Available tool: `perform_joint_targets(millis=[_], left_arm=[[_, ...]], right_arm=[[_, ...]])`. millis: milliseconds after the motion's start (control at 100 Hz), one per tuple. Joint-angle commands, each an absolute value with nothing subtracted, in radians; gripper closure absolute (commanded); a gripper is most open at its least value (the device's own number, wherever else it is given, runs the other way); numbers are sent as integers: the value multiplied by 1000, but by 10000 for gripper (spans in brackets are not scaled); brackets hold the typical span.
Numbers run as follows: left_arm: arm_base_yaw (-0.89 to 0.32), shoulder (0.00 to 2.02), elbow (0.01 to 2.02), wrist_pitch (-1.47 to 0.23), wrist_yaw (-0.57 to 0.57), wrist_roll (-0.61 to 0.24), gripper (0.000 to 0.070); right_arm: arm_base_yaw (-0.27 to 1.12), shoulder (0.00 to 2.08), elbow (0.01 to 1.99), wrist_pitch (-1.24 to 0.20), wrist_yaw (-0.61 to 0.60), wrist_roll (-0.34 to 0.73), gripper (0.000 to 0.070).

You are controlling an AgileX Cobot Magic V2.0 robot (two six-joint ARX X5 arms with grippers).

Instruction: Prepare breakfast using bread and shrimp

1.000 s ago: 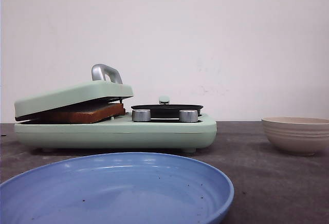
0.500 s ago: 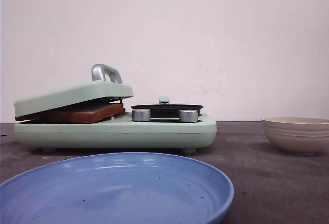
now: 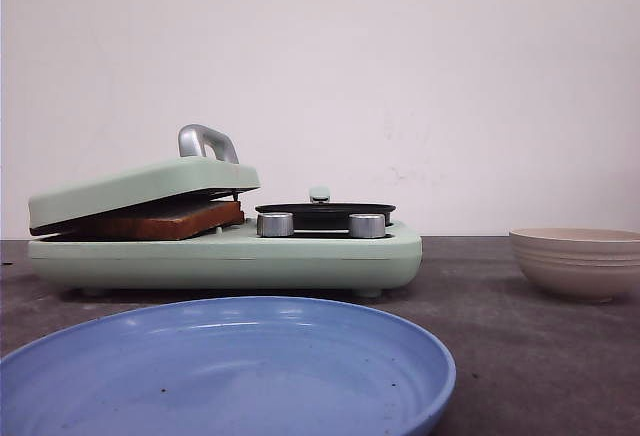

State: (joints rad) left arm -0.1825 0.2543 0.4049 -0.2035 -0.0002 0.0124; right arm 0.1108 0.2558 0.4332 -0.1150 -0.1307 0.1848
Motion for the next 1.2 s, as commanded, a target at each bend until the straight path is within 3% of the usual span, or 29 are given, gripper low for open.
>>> perform_joint_targets(millis=[0,330,920,1190], left_arm=[[-170,218,350,-168,4,3,683],[-102,55,84,-51,-8,-125,683],[-49,3,14,-156,-35,-65,683],[-48,3,14,-188,-29,-78,683]], right_arm=[[113,258,439,-105,-130,195,698],[113,258,439,-105,-130,195,698],[113,258,439,-105,-130,195,698],[113,258,439,-105,-130,195,698]])
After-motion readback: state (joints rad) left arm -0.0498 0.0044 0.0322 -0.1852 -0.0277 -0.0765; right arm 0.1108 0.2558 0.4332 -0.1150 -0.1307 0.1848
